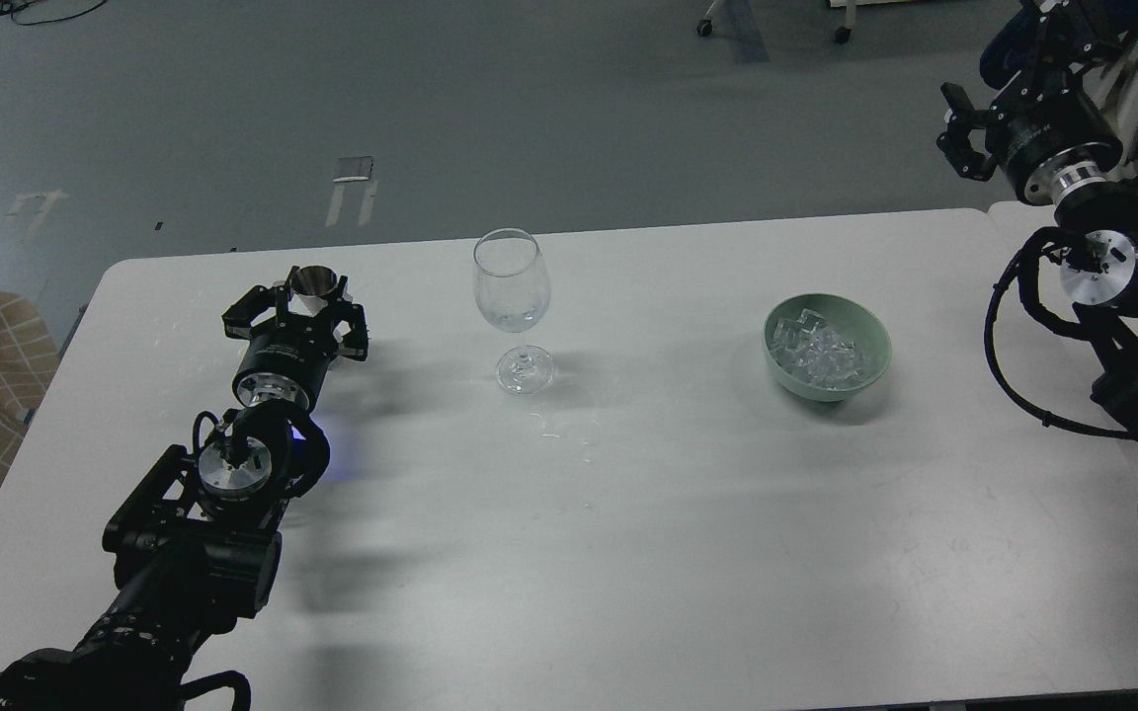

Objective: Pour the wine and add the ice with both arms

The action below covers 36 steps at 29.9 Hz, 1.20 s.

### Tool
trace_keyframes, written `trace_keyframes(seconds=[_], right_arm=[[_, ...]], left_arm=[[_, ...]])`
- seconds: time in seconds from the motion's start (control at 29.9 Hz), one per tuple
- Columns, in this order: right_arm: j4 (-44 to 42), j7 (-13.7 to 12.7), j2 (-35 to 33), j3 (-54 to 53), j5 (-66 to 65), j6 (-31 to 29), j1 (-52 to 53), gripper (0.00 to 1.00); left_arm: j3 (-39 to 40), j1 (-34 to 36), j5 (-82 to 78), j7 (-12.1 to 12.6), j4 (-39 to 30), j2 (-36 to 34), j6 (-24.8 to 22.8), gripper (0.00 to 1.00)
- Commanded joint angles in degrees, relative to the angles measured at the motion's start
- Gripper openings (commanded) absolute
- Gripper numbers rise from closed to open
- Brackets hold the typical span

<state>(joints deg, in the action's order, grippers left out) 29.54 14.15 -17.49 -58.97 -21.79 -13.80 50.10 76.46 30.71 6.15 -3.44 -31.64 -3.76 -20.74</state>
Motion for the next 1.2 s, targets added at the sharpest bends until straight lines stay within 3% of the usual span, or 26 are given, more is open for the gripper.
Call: trace_keyframes(seconds=[0.0, 0.3, 0.67, 0.77, 0.94, 1.17], right_arm=[[0.0, 0.0, 0.0, 0.0, 0.1, 0.1, 0.1, 1.00], [0.0, 0.0, 0.0, 0.0, 0.0, 0.0, 0.2, 1.00], [0.0, 0.0, 0.0, 0.0, 0.1, 0.0, 0.2, 1.00], [0.0, 0.0, 0.0, 0.0, 0.1, 0.0, 0.2, 1.00], [0.0, 0.0, -0.1, 0.0, 0.1, -0.1, 0.4, 1.00], [-0.1, 0.0, -0.2, 0.0, 0.1, -0.2, 0.0, 1.00]], left_arm=[[0.0, 0.2, 0.0, 0.1, 0.0, 0.0, 0.0, 0.52], [0.0, 0.3, 0.0, 0.0, 0.0, 0.0, 0.0, 0.55], [0.2, 0.7, -0.1, 0.5, -0.5, 0.0, 0.0, 0.66], [0.3, 1.2, -0.1, -0.1, -0.7, 0.1, 0.0, 0.76], [0.2, 1.5, -0.4, -0.2, -1.6, 0.4, -0.4, 0.84], [0.1, 1.4, -0.4, -0.2, -6.7, 0.0, 0.3, 0.88]])
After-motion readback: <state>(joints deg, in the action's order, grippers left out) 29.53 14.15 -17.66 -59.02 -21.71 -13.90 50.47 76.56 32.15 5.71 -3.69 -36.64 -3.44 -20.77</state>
